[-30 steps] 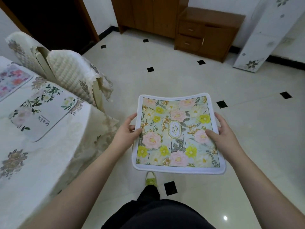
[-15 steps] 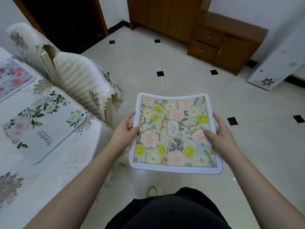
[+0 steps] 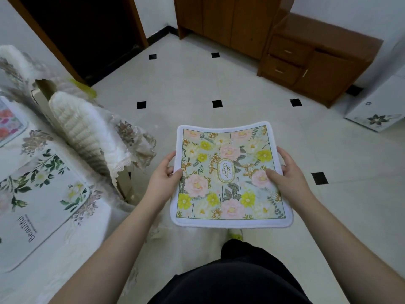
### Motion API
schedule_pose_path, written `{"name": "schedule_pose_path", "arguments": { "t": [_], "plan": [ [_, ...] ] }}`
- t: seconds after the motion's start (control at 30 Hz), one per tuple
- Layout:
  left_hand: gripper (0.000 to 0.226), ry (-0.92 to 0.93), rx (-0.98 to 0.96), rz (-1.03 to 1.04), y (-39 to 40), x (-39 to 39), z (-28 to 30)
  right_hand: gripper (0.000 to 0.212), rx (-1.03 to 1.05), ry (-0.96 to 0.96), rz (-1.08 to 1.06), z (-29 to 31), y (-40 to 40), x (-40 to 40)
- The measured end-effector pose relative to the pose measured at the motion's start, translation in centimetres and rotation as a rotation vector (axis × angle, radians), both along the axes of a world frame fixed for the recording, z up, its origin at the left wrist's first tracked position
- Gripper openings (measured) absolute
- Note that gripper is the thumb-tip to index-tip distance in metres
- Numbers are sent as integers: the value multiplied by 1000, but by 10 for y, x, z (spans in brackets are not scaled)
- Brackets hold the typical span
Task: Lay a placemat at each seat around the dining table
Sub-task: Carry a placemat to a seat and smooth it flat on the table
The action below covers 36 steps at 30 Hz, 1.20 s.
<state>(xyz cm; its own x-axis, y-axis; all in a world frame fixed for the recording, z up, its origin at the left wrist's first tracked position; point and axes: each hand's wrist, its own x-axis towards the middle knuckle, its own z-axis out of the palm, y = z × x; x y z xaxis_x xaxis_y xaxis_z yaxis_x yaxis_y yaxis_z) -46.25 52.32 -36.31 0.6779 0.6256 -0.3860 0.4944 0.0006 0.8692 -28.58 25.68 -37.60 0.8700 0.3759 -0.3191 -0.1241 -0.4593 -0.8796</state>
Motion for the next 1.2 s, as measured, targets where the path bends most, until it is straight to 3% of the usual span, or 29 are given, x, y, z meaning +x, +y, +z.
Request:
{"name": "schedule_pose_path", "arguments": {
  "t": [0.23, 0.5, 1.2],
  "plan": [
    [59, 30, 42, 61, 18, 85, 6, 68, -6, 49, 82, 1, 25, 105],
    [60, 15, 66, 158, 64, 127, 9, 67, 46, 77, 200, 12, 95, 178],
    [55, -21, 54, 340, 316, 228, 23, 66, 13, 1, 329, 39, 376, 289]
  ]
}}
